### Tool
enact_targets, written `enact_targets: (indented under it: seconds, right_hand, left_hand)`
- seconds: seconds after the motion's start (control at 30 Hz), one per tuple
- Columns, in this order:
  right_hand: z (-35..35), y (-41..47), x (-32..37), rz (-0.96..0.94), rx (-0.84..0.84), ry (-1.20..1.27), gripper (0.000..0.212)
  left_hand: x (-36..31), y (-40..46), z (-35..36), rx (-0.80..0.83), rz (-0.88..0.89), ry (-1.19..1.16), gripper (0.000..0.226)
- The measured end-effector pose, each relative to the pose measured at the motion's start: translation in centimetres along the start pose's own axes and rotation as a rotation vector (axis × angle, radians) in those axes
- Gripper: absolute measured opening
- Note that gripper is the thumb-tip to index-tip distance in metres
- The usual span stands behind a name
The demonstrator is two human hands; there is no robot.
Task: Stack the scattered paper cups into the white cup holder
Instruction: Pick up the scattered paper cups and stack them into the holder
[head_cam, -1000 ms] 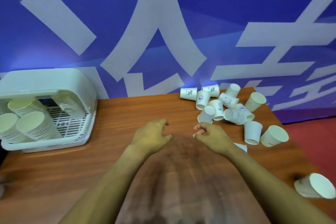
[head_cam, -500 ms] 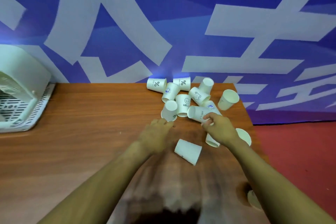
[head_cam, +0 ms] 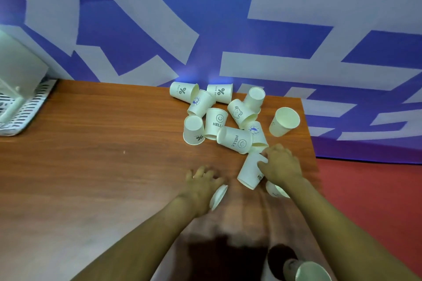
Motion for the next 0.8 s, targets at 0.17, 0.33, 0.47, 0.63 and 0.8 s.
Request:
enact_targets:
  seconds: [0.17,0.33,0.47,0.63,0.8]
  right_hand:
    - [1.1,0.7,-0.7,-0.021,0.019,0.048,0.037]
    - [1.2,0.9,-0.6,-0.075,0.070,0.176,0.012]
    - [0.6,0.2,0.0,-0.175,0.103,0.195,0.023]
    - [-1.1,-0.8,1.2,-0.204,0.102,0.358,0.016]
    - [-3.4,-3.1,4.5,-0.201,0.065,0.519,0.017]
  left_hand:
    - [-0.7,0.8,0.7,-0.003,0.004,-0.010,0.077]
    - [-0.5,0.8,0.3,-0.038,-0.003,-0.085,0.079]
    - [1.1,0.0,-1.2,-0.102,-0.044,-0.207,0.073]
    - [4.0,-1.7,-3.9,-0.204,-0.071,-0.389,0.083]
    - [7.5,-4.3,-6.5,-0.290,-0.053,-0.492,0.088]
Point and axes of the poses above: each hand's wrist, its own y-axis towards the middle knuckle, its own z-axis out of the palm, x = y × z, the point moved 7 cm from there along y, towards the middle knuckle
